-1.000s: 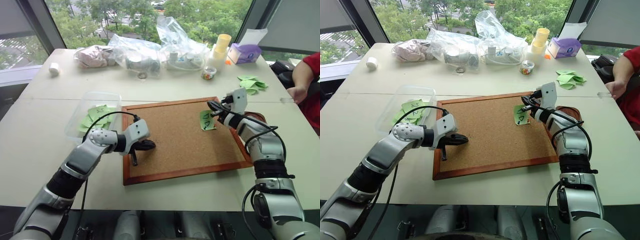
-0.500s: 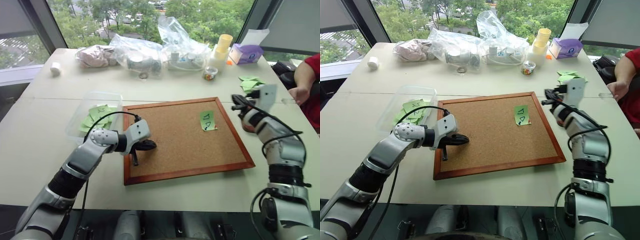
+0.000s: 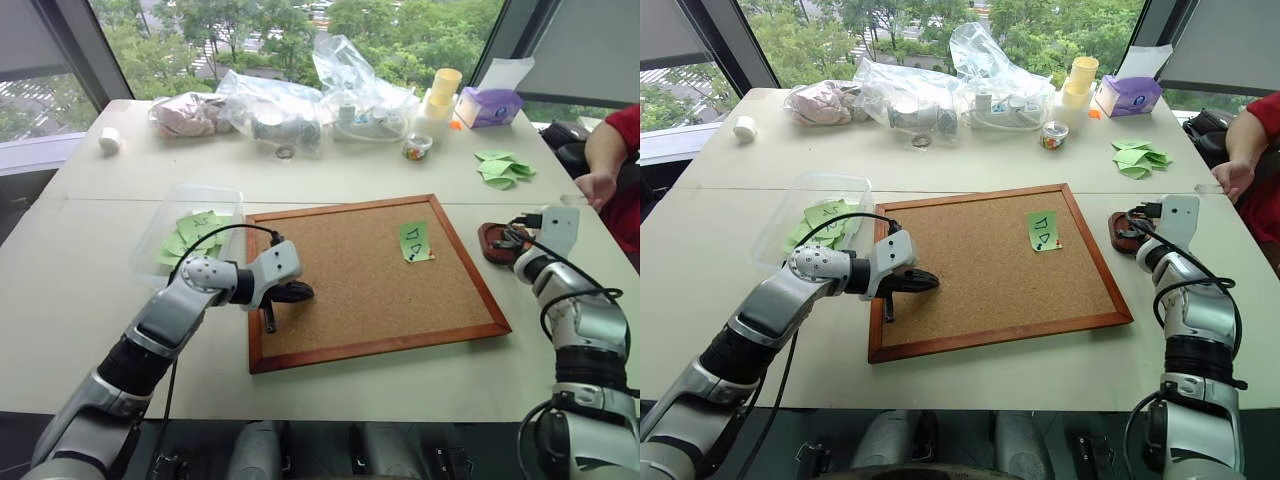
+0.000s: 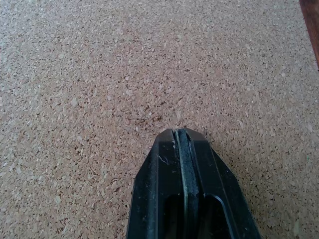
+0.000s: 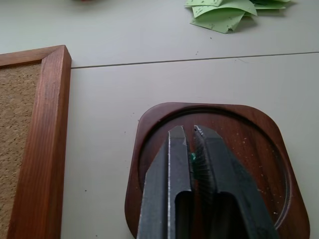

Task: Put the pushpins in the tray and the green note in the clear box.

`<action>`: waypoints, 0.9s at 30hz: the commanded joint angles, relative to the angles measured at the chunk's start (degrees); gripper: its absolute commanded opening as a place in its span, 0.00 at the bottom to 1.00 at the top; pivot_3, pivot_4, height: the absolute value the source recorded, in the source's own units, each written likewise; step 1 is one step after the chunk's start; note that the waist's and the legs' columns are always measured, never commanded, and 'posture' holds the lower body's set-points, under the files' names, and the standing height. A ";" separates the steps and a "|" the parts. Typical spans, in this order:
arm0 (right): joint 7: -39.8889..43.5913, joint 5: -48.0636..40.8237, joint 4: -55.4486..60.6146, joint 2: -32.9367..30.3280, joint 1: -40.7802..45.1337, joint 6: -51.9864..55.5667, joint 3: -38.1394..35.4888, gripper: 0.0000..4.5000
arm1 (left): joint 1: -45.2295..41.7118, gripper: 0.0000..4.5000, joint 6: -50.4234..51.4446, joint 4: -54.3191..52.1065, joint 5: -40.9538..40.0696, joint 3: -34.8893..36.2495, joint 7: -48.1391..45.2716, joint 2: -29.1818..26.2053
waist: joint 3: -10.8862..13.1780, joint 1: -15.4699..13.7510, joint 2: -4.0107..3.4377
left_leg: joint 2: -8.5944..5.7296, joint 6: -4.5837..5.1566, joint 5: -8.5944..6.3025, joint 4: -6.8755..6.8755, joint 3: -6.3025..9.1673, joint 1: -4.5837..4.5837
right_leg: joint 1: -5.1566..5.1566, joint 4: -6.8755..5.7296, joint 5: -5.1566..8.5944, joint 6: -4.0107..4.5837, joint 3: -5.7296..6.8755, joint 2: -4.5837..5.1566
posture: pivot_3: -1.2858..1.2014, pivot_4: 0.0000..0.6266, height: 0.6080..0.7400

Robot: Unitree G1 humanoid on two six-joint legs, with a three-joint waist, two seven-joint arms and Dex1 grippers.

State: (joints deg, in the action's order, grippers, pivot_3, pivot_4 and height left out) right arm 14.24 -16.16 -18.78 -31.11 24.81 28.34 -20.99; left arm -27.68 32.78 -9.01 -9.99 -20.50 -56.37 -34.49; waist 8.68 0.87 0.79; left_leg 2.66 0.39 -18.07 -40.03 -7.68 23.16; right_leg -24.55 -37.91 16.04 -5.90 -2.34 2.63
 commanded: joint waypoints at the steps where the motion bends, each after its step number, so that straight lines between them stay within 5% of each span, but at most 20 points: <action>1: -0.22 0.22 0.07 -0.71 1.10 -1.15 -0.74 0.52 | 0.36 0.00 -0.25 -0.41 0.41 -0.92 -1.32 -0.39 | 0.00 0.00 0.00 | 0.00 0.00 0.00 0.00 0.00 0.00 | 0.00 0.00 0.00 0.00 0.00 0.00 | 0.52 0.24 0.96; 5: -0.27 0.35 -0.57 -1.18 0.94 -1.34 -1.10 0.98 | 0.13 0.00 -1.58 -0.29 1.43 -0.25 -2.12 -2.82 | 0.00 0.16 0.00 | 0.02 0.00 0.00 0.01 0.00 -0.01 | 0.00 0.00 0.00 0.00 0.00 -0.03 | 0.52 0.24 0.96; 18: -0.78 -1.33 2.01 -1.00 0.86 -2.73 -3.26 0.98 | -5.29 0.00 -9.57 8.10 7.30 0.71 -1.16 -4.77 | 0.01 0.27 -0.02 | 0.03 -0.05 0.03 0.01 -0.03 -0.05 | 0.00 -0.02 0.00 0.00 -0.01 -0.06 | 0.52 0.24 0.96; 27: 17.56 -8.50 21.66 -1.52 -7.00 2.06 6.42 0.98 | -6.98 0.00 -12.12 10.55 8.75 1.16 -1.86 -4.56 | 0.03 0.26 -0.06 | 0.05 -0.05 0.03 0.01 0.00 -0.05 | 0.00 -0.06 0.00 0.00 -0.01 -0.09 | 0.52 0.24 0.96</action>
State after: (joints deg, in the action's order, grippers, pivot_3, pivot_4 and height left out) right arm 29.49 -22.87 -1.01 -32.18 17.97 29.44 -15.11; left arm -33.90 21.51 1.26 -2.29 -20.92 -58.50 -38.34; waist 8.72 1.13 0.73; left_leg 2.70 0.34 -18.04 -40.02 -7.68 23.11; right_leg -24.56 -37.96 16.04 -5.90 -2.36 2.55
